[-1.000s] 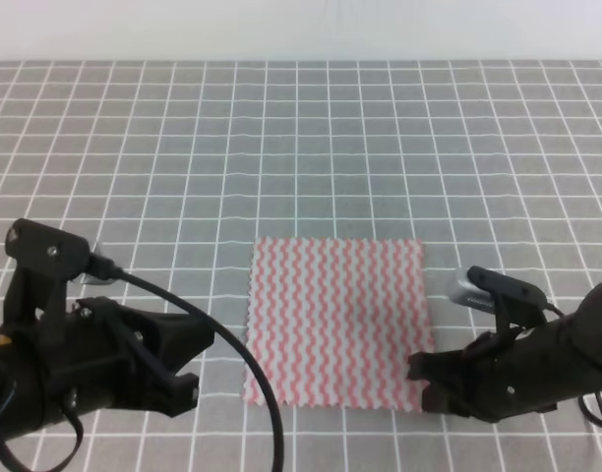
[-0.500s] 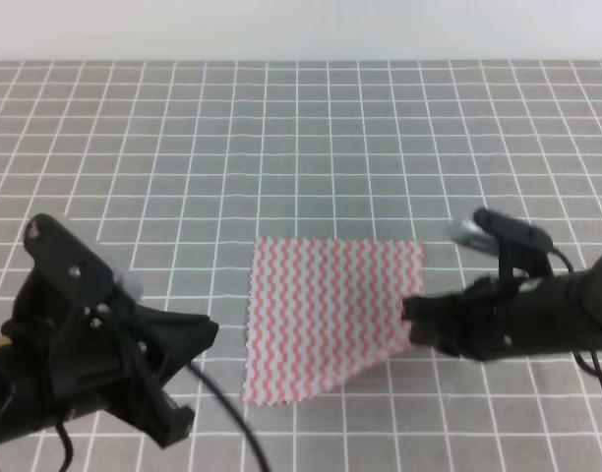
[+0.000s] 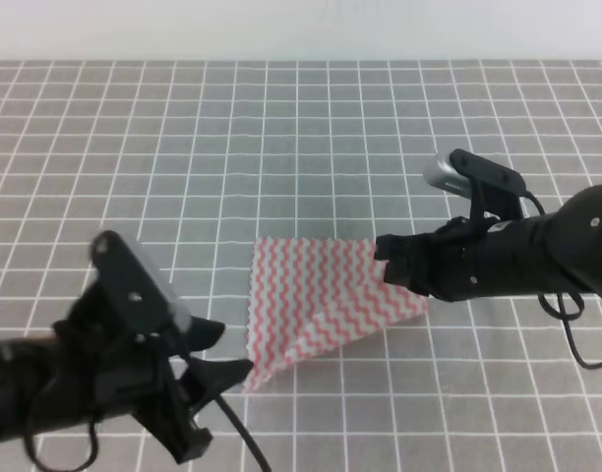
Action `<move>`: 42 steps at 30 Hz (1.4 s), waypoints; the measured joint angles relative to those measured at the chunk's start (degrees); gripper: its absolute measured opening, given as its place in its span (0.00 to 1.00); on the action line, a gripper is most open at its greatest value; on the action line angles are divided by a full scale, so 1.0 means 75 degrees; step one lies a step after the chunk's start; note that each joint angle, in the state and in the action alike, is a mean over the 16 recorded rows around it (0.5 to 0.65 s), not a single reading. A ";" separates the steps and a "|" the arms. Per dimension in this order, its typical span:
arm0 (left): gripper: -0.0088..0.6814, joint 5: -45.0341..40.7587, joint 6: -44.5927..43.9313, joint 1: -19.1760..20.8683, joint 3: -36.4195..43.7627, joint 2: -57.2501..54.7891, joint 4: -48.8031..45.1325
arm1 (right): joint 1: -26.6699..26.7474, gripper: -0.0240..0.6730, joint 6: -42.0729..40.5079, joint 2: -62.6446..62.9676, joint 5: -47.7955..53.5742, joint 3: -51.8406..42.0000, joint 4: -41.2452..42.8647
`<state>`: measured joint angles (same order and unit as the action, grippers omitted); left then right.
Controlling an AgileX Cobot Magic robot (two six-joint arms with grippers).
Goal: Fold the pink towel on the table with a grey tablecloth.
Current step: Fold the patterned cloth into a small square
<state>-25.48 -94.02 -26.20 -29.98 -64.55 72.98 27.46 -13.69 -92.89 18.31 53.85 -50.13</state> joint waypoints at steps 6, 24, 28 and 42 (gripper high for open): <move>0.06 -0.0234 -0.1832 0.0000 -0.0003 -0.0908 0.0797 | 0.0000 0.03 -0.0009 -0.0106 -0.0004 0.0147 0.0001; 0.06 -0.0068 -0.4905 0.0003 -0.0147 -0.2750 0.2486 | 0.0000 0.03 0.0001 -0.0120 -0.0029 0.0159 0.0001; 0.06 -0.0038 -0.5121 0.0002 -0.0220 -0.2961 0.2656 | 0.0000 0.03 0.0001 -0.0120 -0.0031 0.0159 -0.0001; 0.06 0.0145 -0.5598 0.0006 -0.0391 -0.3631 0.3079 | 0.0000 0.03 0.0000 -0.0111 -0.0024 0.0157 -0.0017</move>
<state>-24.39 -136.01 -26.15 -32.91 -91.78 96.07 27.46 -13.69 -93.72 18.13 55.03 -50.26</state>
